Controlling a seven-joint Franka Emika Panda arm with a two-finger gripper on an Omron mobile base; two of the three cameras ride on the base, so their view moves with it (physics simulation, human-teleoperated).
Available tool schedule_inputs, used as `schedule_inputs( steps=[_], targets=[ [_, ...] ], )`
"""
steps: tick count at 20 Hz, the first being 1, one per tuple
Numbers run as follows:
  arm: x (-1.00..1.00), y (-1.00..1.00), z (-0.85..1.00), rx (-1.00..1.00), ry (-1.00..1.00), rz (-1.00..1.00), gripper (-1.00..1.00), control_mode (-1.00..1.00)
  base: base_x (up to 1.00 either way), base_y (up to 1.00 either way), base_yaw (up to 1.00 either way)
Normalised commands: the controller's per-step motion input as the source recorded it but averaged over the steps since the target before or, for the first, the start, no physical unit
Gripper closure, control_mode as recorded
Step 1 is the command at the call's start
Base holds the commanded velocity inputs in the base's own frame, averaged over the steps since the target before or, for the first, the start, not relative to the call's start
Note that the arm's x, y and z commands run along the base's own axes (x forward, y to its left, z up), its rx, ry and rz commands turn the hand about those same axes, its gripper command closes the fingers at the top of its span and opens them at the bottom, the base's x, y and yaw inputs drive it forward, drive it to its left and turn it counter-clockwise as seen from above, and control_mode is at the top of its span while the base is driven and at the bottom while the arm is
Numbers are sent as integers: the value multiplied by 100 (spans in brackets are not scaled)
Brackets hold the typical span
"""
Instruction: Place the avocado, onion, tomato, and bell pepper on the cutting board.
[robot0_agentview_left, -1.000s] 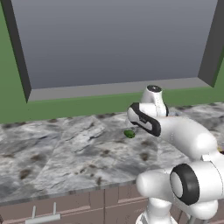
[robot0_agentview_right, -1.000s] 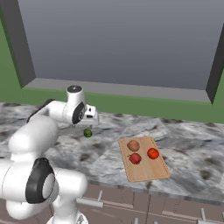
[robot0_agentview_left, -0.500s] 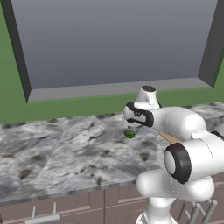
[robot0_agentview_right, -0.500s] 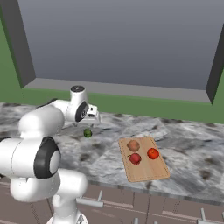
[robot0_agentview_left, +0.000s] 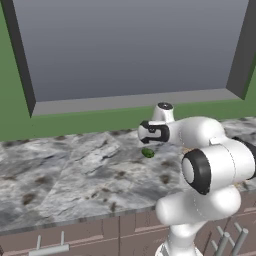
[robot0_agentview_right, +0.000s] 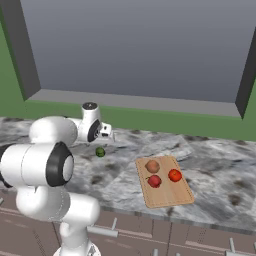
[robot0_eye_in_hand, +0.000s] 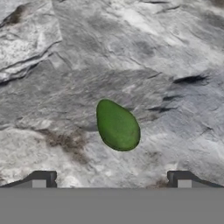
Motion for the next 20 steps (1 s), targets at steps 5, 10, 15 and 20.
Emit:
schedule_inputs(
  steps=[5,10,15,20],
  targets=[
    [22,8,-23,0,0,0,-100,-100,0,0,0],
    [29,8,-22,0,0,0,-100,-100,0,0,0],
    [20,4,-16,0,0,0,-100,-100,0,0,0],
    [7,0,-15,0,0,0,-100,-100,0,0,0]
  ],
)
